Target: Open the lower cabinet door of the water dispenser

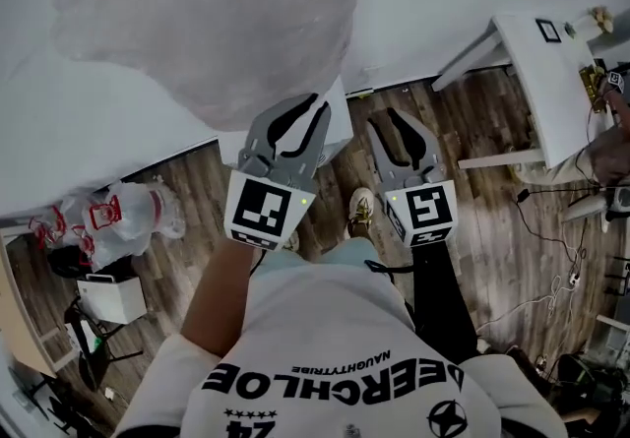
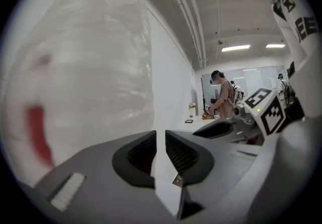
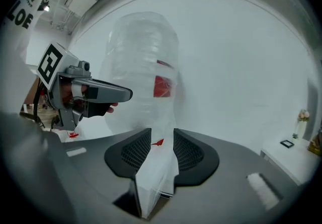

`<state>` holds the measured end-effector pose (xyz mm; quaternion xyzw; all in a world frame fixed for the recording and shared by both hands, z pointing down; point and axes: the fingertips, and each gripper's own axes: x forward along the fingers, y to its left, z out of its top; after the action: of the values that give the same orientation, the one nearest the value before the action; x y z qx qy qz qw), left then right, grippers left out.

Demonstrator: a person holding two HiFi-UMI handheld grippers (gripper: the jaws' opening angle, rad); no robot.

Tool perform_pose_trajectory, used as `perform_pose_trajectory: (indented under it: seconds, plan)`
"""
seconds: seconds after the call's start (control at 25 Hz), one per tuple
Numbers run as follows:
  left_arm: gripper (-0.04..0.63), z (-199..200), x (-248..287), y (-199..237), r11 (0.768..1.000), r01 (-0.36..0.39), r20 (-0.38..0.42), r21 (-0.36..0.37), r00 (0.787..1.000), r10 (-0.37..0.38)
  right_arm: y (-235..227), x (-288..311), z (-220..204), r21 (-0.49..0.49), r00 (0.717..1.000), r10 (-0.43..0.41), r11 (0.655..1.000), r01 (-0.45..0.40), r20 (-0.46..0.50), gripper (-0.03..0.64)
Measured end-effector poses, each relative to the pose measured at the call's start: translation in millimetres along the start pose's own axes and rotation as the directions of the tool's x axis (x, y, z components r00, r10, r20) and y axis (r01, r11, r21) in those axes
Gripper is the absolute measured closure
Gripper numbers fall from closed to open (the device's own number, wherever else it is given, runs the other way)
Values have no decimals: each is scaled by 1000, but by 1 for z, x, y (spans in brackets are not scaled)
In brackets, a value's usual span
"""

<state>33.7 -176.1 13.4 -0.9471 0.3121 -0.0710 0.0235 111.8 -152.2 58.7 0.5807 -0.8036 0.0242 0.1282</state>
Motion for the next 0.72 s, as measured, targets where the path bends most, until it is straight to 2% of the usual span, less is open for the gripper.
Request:
perform_pose_trajectory:
  seconds: [0.24,0.44,0.72]
  plan:
    - [538,-6,56,-13,996,-84,-17,-16,996,83,-51,32,-13,-26,989,151,988,-151,-1,480]
    - [538,-15,86,-10,981,-188,-90,-53,979,182,-93,46,-34,-20,979,200,979,-201,-24,479]
    - [539,-27,101,-3,955,-293,-104,-52,953,286,-112,57,-51,-39,957,287,957,-289,-45,479]
